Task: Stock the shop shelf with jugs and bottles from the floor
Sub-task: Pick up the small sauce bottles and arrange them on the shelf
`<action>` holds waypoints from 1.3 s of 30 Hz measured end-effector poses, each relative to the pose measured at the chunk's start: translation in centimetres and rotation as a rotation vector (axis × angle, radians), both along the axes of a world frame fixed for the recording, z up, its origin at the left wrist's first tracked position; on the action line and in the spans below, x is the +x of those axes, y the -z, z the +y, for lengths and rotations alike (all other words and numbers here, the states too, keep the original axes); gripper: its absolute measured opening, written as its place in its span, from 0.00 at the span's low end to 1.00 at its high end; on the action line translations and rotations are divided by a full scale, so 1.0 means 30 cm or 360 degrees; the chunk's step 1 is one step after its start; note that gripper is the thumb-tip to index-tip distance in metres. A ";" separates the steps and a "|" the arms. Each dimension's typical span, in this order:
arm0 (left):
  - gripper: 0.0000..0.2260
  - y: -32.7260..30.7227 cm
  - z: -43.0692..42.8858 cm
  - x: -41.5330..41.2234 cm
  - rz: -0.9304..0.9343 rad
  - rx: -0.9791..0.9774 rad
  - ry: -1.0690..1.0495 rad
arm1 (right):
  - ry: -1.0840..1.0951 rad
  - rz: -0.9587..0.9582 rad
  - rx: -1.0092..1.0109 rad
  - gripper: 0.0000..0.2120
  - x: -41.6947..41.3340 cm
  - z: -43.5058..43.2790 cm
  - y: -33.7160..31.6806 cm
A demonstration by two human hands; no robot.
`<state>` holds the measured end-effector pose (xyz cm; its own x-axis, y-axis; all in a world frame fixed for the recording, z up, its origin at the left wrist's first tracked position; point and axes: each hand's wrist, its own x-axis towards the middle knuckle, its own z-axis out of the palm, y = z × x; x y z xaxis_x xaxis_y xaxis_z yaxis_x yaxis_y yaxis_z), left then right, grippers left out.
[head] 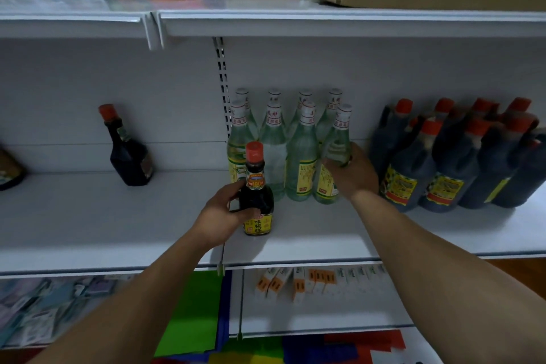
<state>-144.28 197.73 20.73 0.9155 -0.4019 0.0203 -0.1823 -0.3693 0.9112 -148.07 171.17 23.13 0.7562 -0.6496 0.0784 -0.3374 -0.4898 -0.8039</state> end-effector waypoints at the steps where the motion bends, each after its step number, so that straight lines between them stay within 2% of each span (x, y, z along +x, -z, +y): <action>1: 0.30 0.000 -0.001 0.001 -0.0001 0.0003 0.0001 | -0.0006 -0.0005 -0.0011 0.28 0.003 -0.004 0.003; 7: 0.30 0.000 -0.004 0.005 0.0002 -0.0002 0.0007 | -0.0032 -0.0041 -0.0053 0.19 0.018 -0.016 0.012; 12: 0.30 0.001 -0.005 0.006 -0.0007 0.0004 0.0007 | -0.0038 -0.0076 -0.0057 0.18 0.028 -0.015 0.018; 18: 0.29 -0.001 -0.004 0.009 0.0004 0.0013 0.0008 | -0.0046 -0.0074 -0.0058 0.22 0.027 -0.023 0.036; 22: 0.29 -0.002 -0.003 0.007 -0.0003 -0.0015 0.0001 | 0.0036 -0.0044 0.0106 0.31 -0.011 -0.009 0.040; 24: 0.29 0.000 -0.001 0.009 -0.0018 -0.0025 -0.0010 | 0.0149 -0.0082 0.0094 0.26 -0.057 0.002 0.051; 26: 0.29 -0.001 0.002 0.012 -0.0020 -0.0042 -0.0018 | 0.0178 -0.0209 -0.0022 0.16 -0.107 0.030 0.068; 28: 0.29 0.001 0.006 0.014 -0.0006 -0.0083 -0.0028 | 0.0118 -0.0329 -0.0158 0.08 -0.144 0.076 0.082; 30: 0.30 0.002 0.017 0.013 -0.0003 -0.0109 -0.0030 | -0.0031 -0.0321 -0.0169 0.05 -0.171 0.146 0.078; 32: 0.30 0.002 0.038 0.012 -0.0006 -0.0124 -0.0016 | -0.0247 -0.0191 -0.0169 0.09 -0.178 0.223 0.072; 34: 0.29 -0.004 0.071 0.016 -0.0029 -0.0129 0.0004 | -0.0428 -0.0052 -0.0225 0.17 -0.169 0.299 0.074; 39: 0.27 -0.036 0.194 0.046 -0.0097 -0.0151 0.0047 | -0.0631 0.0090 -0.0313 0.32 -0.106 0.512 0.080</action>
